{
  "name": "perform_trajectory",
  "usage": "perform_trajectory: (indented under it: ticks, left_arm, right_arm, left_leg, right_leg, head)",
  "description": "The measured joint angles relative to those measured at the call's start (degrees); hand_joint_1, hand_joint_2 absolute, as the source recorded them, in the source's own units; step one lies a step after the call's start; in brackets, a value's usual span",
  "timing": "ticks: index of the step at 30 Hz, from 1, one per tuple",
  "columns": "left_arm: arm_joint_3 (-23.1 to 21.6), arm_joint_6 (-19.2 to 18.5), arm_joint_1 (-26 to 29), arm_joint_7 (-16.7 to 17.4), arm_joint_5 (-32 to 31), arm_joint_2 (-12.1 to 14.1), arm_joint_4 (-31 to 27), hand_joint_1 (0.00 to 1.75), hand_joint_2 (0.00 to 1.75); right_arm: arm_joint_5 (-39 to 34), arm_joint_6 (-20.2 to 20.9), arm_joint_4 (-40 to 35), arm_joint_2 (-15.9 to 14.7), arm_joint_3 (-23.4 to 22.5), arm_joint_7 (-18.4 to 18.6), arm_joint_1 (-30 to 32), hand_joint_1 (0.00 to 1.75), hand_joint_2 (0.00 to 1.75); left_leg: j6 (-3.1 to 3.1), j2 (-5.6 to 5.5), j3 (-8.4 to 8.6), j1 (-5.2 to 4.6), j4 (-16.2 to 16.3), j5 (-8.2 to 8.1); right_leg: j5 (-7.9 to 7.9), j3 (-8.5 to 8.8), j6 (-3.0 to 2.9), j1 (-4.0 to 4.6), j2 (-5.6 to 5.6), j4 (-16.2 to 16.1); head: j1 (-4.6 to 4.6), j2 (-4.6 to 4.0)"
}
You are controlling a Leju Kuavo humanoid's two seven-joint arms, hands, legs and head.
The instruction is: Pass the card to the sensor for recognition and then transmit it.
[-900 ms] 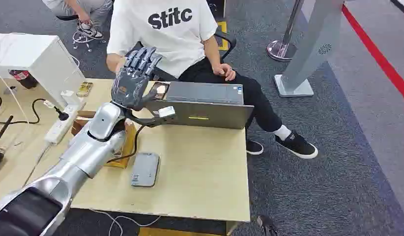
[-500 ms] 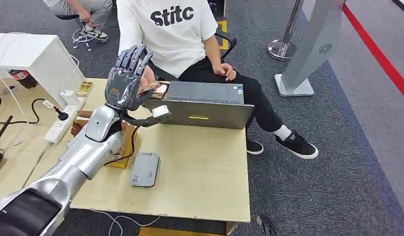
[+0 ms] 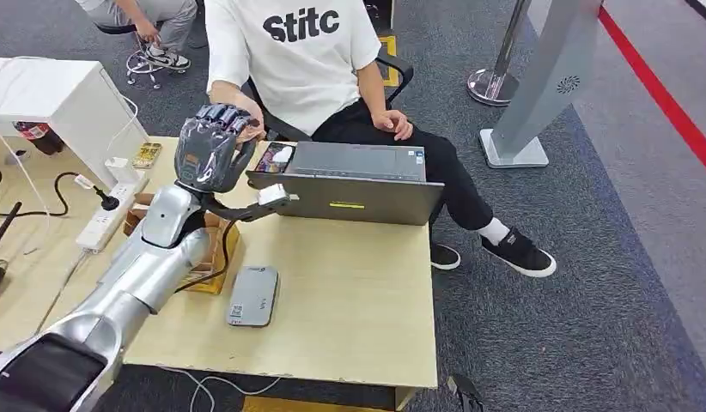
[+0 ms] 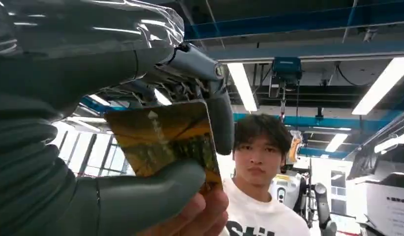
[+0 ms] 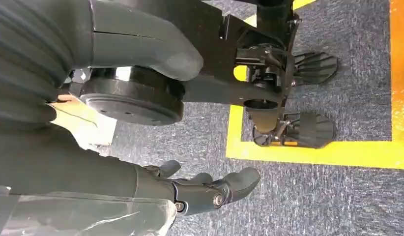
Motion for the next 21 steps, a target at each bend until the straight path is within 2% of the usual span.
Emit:
perform_trajectory:
  ticks: [5,8,9,12,14,18,21]
  left_arm:
    - [3.56,0.02,0.98,-2.56,0.27,-0.92,-1.03,1.75,1.75]
    - [3.8,-1.88,2.79,-7.66,6.79,-1.03,-3.68,1.75,1.75]
    - [3.76,-3.79,4.28,-8.88,9.15,-0.98,-5.8,1.75,1.75]
    - [1.67,-15.22,9.82,-12.65,17.28,0.24,-14.45,1.75,1.75]
    - [-0.72,-21.06,14.21,-13.96,21.0,1.64,-21.1,1.75,1.75]
    - [-4.66,-27.74,20.86,-15.78,24.61,4.66,-31.09,1.75,1.75]
    - [-6.93,-33.55,24.43,-16.85,25.94,7.87,-36.16,1.75,1.75]
  right_arm:
    - [-0.98,-0.31,-0.02,0.0,0.85,0.0,0.05,0.0,1.75]
    - [-2.47,-0.28,-0.2,-0.02,1.09,-0.18,0.34,0.0,1.75]
    - [-3.0,-0.04,-0.24,-0.04,1.18,-0.24,0.51,0.0,1.75]
    - [-4.89,0.33,-0.61,-0.28,1.55,-0.59,1.32,0.0,1.75]
    - [-6.12,0.46,-0.85,-0.55,1.83,-1.05,2.03,0.0,1.75]
    - [-7.65,0.63,-1.29,-0.94,2.16,-1.6,3.14,0.0,1.75]
    - [-8.56,0.87,-1.62,-1.2,2.6,-1.81,3.7,0.0,1.75]
  left_leg:
    - [0.0,0.01,-0.01,0.0,0.0,0.0]
    - [0.0,0.02,0.0,-0.01,-0.02,0.0]
    - [0.0,0.02,0.0,-0.01,-0.02,-0.01]
    - [-0.02,0.01,-0.02,-0.02,-0.06,-0.03]
    - [-0.01,0.02,-0.06,-0.02,-0.07,-0.06]
    - [-0.04,0.08,-0.09,-0.02,-0.08,-0.15]
    - [-0.04,0.07,-0.09,-0.01,-0.08,-0.15]
  right_leg:
    - [0.0,-0.03,0.0,0.0,0.0,0.0]
    - [0.0,-0.02,0.0,-0.01,0.0,0.0]
    - [0.0,-0.02,0.0,-0.02,0.01,-0.01]
    - [-0.02,-0.03,0.01,-0.02,0.01,-0.03]
    - [-0.04,-0.06,0.01,-0.02,0.05,-0.06]
    - [-0.08,-0.11,0.01,-0.02,0.08,-0.08]
    - [-0.1,-0.13,0.01,-0.02,0.09,-0.08]
  head:
    - [0.0,0.0]
    - [0.0,0.0]
    - [-0.02,0.0]
    - [-0.02,0.0]
    - [0.04,0.0]
    - [0.04,0.0]
    - [0.04,0.0]
